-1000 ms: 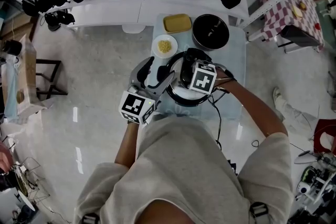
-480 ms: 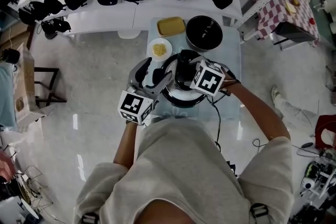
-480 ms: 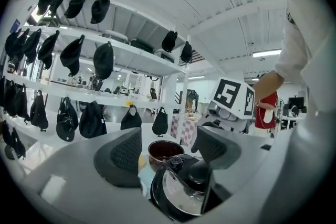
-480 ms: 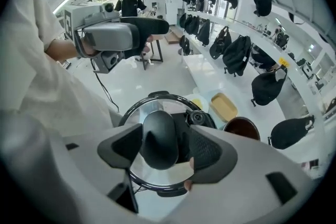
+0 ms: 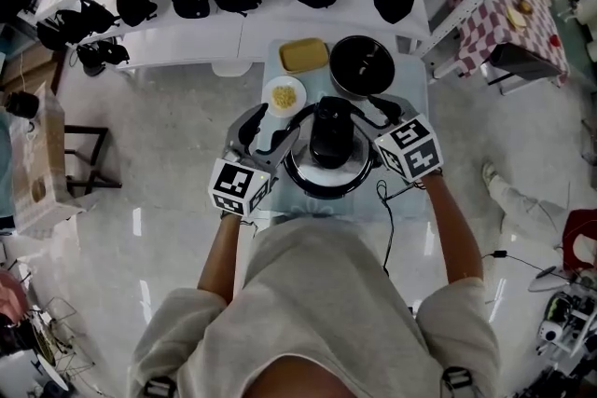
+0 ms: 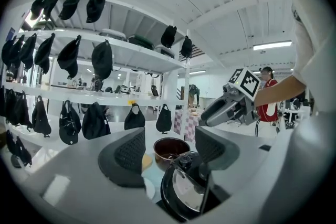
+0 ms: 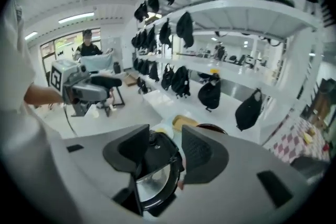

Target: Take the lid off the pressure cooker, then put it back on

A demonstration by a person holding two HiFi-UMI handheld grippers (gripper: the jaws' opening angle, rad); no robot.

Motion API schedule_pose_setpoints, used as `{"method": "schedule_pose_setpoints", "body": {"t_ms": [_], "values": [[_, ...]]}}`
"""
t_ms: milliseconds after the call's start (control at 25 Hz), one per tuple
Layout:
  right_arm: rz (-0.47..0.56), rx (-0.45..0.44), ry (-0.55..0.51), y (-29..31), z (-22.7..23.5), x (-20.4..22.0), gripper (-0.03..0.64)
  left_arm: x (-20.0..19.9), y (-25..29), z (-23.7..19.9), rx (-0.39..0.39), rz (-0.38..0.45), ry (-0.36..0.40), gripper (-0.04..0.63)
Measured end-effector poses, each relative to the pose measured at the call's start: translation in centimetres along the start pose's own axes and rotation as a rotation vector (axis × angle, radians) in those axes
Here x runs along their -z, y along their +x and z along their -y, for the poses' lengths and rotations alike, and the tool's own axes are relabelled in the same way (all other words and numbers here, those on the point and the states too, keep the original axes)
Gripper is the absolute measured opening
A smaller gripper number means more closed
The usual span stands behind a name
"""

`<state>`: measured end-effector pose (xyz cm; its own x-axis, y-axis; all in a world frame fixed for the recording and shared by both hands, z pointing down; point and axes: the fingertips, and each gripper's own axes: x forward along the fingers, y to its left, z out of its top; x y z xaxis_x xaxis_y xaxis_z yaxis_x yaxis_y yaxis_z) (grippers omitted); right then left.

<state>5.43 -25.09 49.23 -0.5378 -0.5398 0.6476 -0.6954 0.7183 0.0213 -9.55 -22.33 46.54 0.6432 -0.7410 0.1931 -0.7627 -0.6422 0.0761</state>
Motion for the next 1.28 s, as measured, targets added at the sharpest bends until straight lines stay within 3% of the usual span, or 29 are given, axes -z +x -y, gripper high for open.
{"method": "schedule_pose_setpoints", "body": {"t_ms": [120,320,520,680,880,1280], "values": [[0.145,0.135,0.123,-2.3,3.1,-0.7,0.164,-0.3,0.3,-0.7,-0.008,0.012,0.0,0.263],[0.275,0.305,0.219,-6.6,5.7,-0.2,0.115,0.2,0.6,-2.3,-0.048,0.019,-0.003,0.164],[0.448,0.416,0.255,-10.4,6.0,0.5,0.05,-0.4,0.7,-2.9,-0.078,0.013,0.009,0.085],[0.477,0.508,0.286,-12.5,6.0,2.9,0.002,-0.7,0.5,-3.0,-0.1,0.016,0.021,0.031],[0.462,0.512,0.321,-12.7,5.2,4.8,0.002,0.1,-0.2,-2.7,-0.115,0.008,0.019,0.011],[0.453,0.498,0.311,-11.9,5.1,4.3,0.0,-0.1,-0.3,-2.4,-0.12,0.015,0.035,0.011]]}}
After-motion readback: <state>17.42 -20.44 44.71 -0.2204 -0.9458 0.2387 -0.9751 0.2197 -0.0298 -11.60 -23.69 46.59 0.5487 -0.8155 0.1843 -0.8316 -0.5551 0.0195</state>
